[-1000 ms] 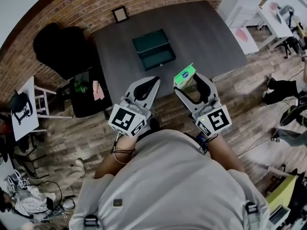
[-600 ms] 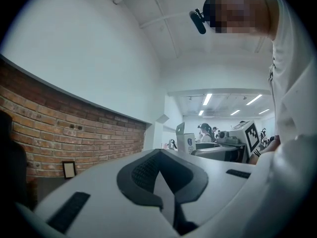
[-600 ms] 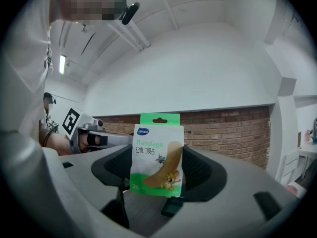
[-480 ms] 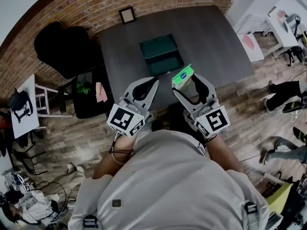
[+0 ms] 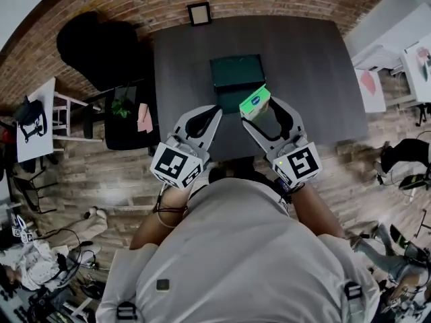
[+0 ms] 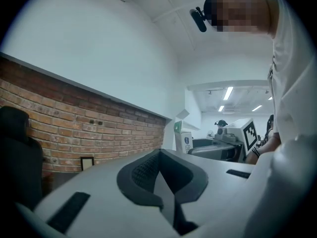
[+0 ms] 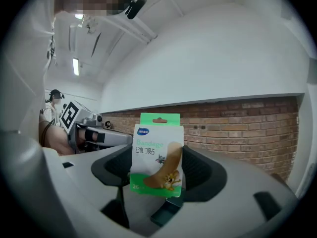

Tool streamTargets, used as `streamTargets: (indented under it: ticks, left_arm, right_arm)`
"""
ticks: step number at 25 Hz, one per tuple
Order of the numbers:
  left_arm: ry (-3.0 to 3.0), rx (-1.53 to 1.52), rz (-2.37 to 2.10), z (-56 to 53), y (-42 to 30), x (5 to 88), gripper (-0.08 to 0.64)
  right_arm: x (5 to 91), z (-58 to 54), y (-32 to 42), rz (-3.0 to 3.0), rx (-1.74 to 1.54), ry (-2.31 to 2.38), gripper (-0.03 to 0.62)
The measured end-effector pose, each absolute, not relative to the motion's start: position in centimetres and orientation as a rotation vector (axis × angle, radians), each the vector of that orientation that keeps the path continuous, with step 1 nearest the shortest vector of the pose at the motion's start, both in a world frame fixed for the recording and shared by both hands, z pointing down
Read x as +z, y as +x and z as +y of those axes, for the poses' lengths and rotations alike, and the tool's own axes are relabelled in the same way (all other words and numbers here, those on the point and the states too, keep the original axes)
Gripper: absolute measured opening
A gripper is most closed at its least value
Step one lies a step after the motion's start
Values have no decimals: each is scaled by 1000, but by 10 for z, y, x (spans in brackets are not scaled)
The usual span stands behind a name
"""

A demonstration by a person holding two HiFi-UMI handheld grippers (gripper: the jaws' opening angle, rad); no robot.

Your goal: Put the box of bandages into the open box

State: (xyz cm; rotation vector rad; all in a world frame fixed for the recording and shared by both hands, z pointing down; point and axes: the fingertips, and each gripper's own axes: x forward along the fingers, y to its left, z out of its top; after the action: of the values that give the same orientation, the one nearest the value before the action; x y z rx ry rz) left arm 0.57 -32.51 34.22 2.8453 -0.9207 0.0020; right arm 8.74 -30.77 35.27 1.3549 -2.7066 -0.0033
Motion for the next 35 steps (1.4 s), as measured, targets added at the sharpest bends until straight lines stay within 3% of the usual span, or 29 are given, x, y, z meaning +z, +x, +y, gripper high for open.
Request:
streamTargets:
  ticks: [19, 35]
  left_arm:
    - [2574, 218, -1244, -438, 36, 464, 15]
    - [2404, 389, -1210, -463, 53, 589, 15]
  right_arm:
    - [493, -446, 121, -2632, 90, 766, 308]
    - [669, -459, 129, -2332, 117, 393, 308]
